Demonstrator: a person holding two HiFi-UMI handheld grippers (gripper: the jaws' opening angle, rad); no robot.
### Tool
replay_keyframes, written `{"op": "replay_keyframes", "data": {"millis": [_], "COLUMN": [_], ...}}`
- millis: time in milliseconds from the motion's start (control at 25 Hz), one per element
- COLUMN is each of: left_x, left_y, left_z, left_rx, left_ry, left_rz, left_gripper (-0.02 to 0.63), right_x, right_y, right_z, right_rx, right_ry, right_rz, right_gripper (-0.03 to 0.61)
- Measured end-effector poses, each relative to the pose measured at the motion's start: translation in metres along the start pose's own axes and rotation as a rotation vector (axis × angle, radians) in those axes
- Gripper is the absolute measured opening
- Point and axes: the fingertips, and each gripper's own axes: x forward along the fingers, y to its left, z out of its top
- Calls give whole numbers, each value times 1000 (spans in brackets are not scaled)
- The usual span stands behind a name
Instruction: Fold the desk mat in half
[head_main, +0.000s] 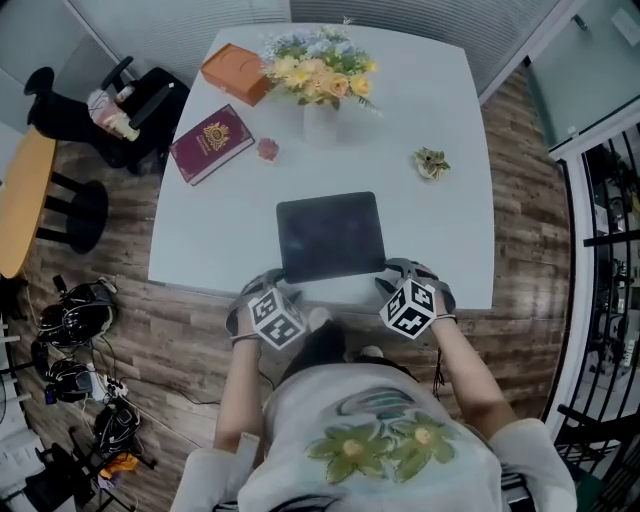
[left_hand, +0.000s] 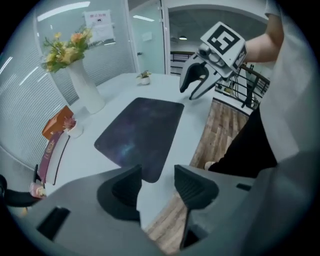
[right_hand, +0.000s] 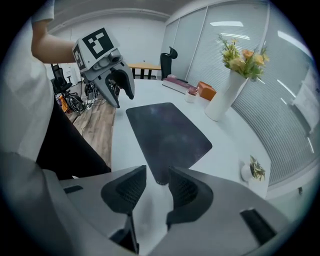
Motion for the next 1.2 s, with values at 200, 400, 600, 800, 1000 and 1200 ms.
{"op": "replay_keyframes", "data": {"millis": [200,400,600,800,1000,1200], "left_x": [21,32,35,38,36,33], "left_y": [3,2,1,0,5,13], "left_z": [-8,-13,-13,-13,-11,-10], "left_rx": [94,119,100,88,54,10], "left_ry": [54,78,85,96,59,-12], "left_rz": [-32,-71,-130,-159,-181,-184], "left_gripper": [202,198,192,192,174,118], "right_x": [20,33,42,44,43,43], "right_y": [2,2,-1,6,3,0], "right_z": [-11,-17,-21,-21,-21,-20], "right_rx": [-51,-80,-61,-72,-20,17], "right_ry": [65,109,140,151,142,121], "right_rz": [27,49,80,122,168,171], "right_gripper": [147,147,147,114,109,90]}}
